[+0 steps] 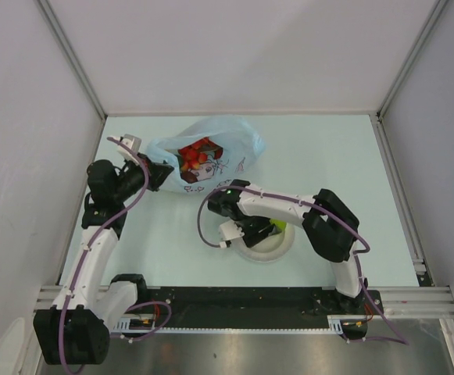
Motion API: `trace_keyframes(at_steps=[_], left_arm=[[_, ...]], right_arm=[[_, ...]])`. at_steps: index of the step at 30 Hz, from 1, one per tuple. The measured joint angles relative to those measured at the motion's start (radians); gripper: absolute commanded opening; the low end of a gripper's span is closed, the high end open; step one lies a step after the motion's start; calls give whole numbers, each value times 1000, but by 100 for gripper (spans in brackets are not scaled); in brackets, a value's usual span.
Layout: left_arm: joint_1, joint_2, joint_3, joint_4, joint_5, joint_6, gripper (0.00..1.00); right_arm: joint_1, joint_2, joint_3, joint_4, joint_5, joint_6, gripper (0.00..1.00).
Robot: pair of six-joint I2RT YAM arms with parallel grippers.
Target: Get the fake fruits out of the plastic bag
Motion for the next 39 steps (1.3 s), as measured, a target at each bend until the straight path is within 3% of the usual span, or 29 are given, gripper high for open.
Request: trace_keyframes(at_steps=[3, 13, 17, 23, 25, 26, 32, 39], left_arm=[[0, -7, 0, 0, 0, -6, 6], [0, -5, -1, -15, 4, -6, 6], [0, 0, 5, -54, 5, -2, 2], [0, -19, 6, -156, 26, 32, 0], [0, -24, 10, -193, 45, 49, 0], [0, -26, 12, -213, 55, 60, 0], [0, -65, 43, -359, 129, 157, 0], [3, -135, 43, -460, 149, 238, 0]], right_arm=[[0, 6, 37, -9, -48, 32, 99], [-18, 11, 163, -25, -167, 101, 100], [-58, 44, 354, -43, -238, 106, 100], [-204, -11, 624, -16, -582, 113, 100], [-254, -48, 645, 5, -696, 166, 94], [-278, -64, 643, 29, -746, 203, 82], [-304, 18, 678, 231, -892, 439, 46], [-192, 332, 711, 377, -846, 622, 47]])
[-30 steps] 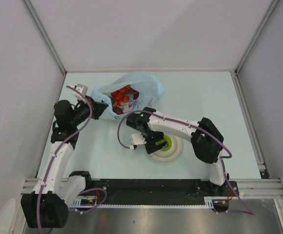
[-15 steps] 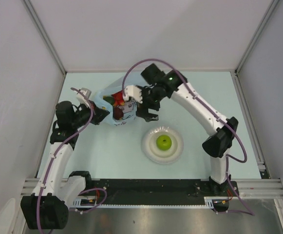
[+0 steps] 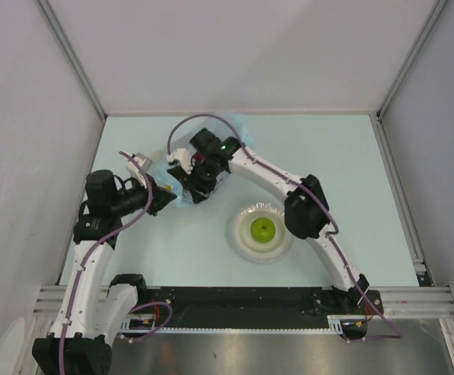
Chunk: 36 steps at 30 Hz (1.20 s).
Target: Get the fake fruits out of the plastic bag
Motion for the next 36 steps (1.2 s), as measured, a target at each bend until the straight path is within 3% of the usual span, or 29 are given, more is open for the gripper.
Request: trace_keyframes(at_steps=[5, 7, 10, 15, 19, 26, 36], left_arm=[[45, -23, -1, -82, -144, 72, 0], [59, -27, 4, -117, -208, 146, 0], [64, -45, 7, -163, -265, 267, 0], [64, -80, -8, -203, -309, 378, 0], [64, -68, -15, -220, -348, 417, 0], [64, -20, -8, -259, -424, 466, 0], [64, 95, 181, -278, -343, 412, 0]], right_arm=[[93, 71, -24, 32, 70, 96, 49], [109, 71, -9, 45, 100, 132, 56], [75, 83, 63, 72, 122, 178, 64], [-42, 104, 141, 170, 108, 235, 68], [-92, 115, 130, 229, 109, 271, 68], [-36, 203, 174, 274, 115, 301, 70], [-12, 298, 254, 385, 209, 327, 82]])
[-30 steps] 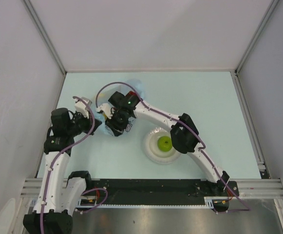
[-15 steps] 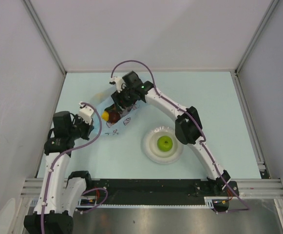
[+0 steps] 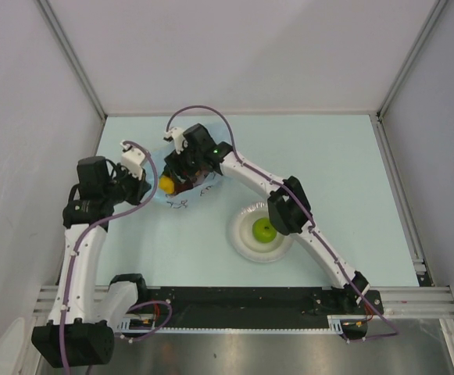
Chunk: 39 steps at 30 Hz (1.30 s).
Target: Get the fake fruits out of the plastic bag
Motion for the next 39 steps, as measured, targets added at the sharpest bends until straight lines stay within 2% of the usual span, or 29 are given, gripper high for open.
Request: trace_keyframes(at_steps=[2, 7, 12, 17, 20, 24, 26, 30, 35, 38, 39], left_arm=[[0, 31, 37, 1, 23, -10, 0], [0, 79, 91, -2, 73, -22, 0], [0, 97, 119, -18, 113, -35, 0], [0, 101, 137, -29, 148, -36, 0], [0, 101, 137, -45, 164, -37, 0], [0, 101, 137, -58, 168, -36, 0], [0, 101, 137, -64, 168, -36, 0], [0, 99, 136, -68, 168, -36, 0], [0, 79, 115, -68, 168, -37, 0], [0, 65, 103, -68, 168, -37, 0], [1, 63, 101, -68, 168, -37, 0]], right_arm=[[-7, -2, -25, 66, 8, 4, 89], [-18, -31, -187, 261, 18, 15, 89], [-23, 24, -126, 323, -19, 15, 92], [-22, 62, -101, 465, -51, 72, 93], [-20, 99, -64, 551, -81, 106, 84], [-16, 138, -34, 608, -94, 126, 59], [-14, 145, -34, 608, -93, 127, 57], [-14, 148, -41, 605, -94, 121, 78], [-6, 148, -56, 585, -80, 75, 82], [2, 148, -61, 559, -58, 38, 65], [5, 148, -61, 546, -48, 21, 56]])
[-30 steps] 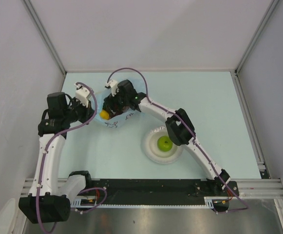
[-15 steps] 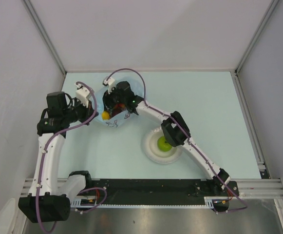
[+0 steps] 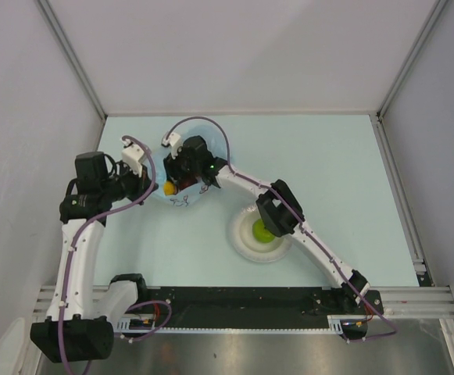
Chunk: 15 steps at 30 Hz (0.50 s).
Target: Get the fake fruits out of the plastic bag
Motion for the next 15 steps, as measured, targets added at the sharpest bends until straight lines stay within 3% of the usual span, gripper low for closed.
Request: trace_keyframes(at_steps=[6, 11, 15], left_arm=[[8, -10, 0, 0, -2, -2, 0], [15, -35, -18, 18, -6, -14, 0], [16, -64, -63, 60, -6, -35, 0]], right_arm=[[11, -18, -24, -34, 19, -65, 33], [5, -106, -139, -73, -4, -88, 24], [-3, -292, -365, -89, -60, -99, 22]])
